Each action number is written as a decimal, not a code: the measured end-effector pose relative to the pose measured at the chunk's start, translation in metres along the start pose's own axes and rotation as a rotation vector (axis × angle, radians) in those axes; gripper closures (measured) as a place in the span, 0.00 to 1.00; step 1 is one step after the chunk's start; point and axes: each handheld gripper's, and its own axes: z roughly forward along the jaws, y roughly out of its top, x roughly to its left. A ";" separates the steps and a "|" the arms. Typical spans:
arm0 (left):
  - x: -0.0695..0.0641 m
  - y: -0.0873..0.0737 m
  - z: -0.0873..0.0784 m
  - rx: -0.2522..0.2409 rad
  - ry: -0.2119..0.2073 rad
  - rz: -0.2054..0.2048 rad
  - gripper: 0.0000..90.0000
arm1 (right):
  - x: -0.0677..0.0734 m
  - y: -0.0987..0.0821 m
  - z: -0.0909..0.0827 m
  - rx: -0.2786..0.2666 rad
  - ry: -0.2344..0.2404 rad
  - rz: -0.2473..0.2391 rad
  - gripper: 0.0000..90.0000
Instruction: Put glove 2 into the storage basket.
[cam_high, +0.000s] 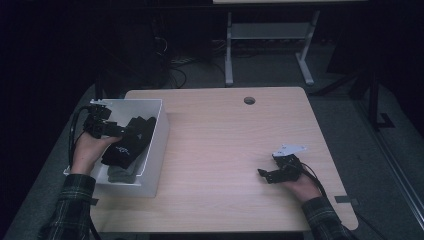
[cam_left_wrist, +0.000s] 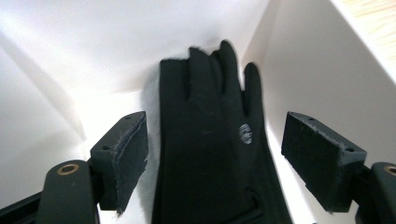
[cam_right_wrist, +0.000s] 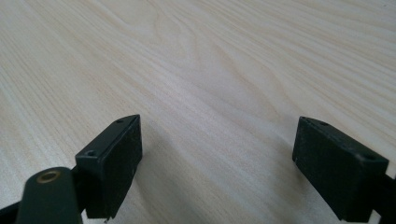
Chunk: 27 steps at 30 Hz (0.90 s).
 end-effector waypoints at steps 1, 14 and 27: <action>-0.002 0.001 -0.001 -0.004 -0.002 0.006 0.25 | 0.000 0.000 0.000 0.000 0.000 0.000 0.17; -0.033 0.020 -0.012 -0.062 -0.050 0.066 0.24 | 0.000 0.000 0.000 0.000 -0.001 0.002 0.17; -0.074 0.033 -0.013 -0.085 -0.111 0.128 0.24 | 0.000 0.000 0.000 -0.001 -0.001 0.003 0.17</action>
